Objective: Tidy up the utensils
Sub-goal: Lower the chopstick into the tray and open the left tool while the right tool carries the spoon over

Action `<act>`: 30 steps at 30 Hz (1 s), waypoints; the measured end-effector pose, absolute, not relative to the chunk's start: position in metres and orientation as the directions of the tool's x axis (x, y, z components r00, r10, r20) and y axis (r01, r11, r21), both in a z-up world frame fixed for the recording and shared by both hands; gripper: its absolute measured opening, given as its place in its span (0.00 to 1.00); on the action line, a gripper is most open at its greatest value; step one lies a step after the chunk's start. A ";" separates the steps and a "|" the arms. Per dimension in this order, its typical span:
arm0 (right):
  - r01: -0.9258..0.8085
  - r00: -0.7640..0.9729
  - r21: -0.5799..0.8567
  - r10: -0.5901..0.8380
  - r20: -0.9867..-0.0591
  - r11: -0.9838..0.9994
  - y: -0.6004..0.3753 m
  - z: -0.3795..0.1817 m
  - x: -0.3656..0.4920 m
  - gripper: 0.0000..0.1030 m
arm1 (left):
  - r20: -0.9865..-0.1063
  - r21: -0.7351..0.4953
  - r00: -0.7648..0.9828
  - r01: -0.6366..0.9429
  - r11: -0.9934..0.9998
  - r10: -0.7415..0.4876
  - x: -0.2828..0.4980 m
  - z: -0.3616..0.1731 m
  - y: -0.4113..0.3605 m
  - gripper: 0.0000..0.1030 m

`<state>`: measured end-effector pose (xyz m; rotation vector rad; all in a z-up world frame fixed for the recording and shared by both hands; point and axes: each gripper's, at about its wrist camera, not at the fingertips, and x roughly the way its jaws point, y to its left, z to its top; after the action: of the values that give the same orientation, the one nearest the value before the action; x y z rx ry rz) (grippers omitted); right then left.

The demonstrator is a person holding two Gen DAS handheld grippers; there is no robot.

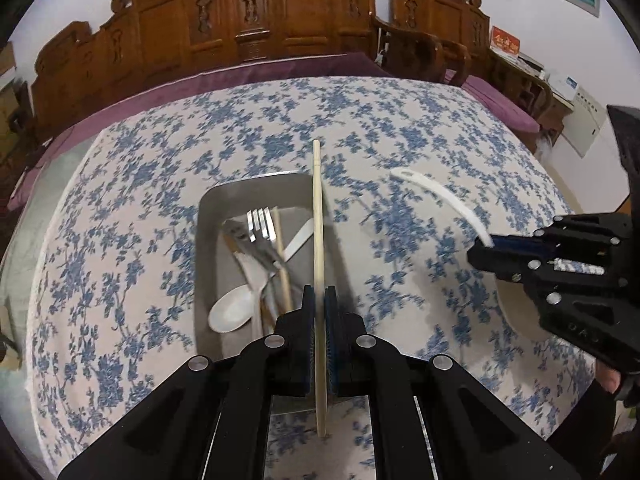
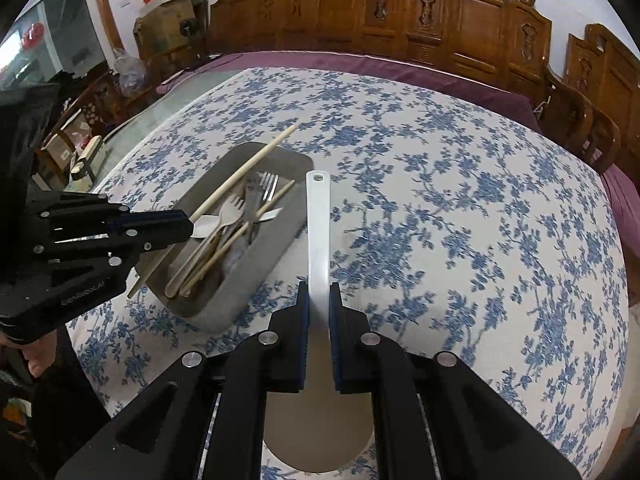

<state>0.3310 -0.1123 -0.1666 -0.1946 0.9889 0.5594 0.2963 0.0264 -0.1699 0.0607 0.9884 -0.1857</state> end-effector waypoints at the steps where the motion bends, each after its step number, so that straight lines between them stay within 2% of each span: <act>1: -0.532 0.422 0.093 0.359 -0.832 0.841 -0.109 -0.166 0.331 0.10 | -0.838 -0.033 0.530 0.180 0.983 -0.125 0.297 -0.173 0.030 0.04; 17: -0.562 0.395 0.105 0.377 -0.838 0.821 -0.077 -0.171 0.338 0.10 | -0.876 -0.031 0.475 0.114 0.993 -0.081 0.314 -0.208 0.075 0.04; 30: -0.568 0.385 0.139 0.411 -0.827 0.811 -0.059 -0.167 0.344 0.10 | -0.873 -0.067 0.476 0.094 0.993 -0.103 0.324 -0.215 0.084 0.05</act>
<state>0.3441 -0.0586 -0.1666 -0.1769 0.9968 0.6275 0.3245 0.0838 -0.2152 -0.0101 1.0677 -0.1203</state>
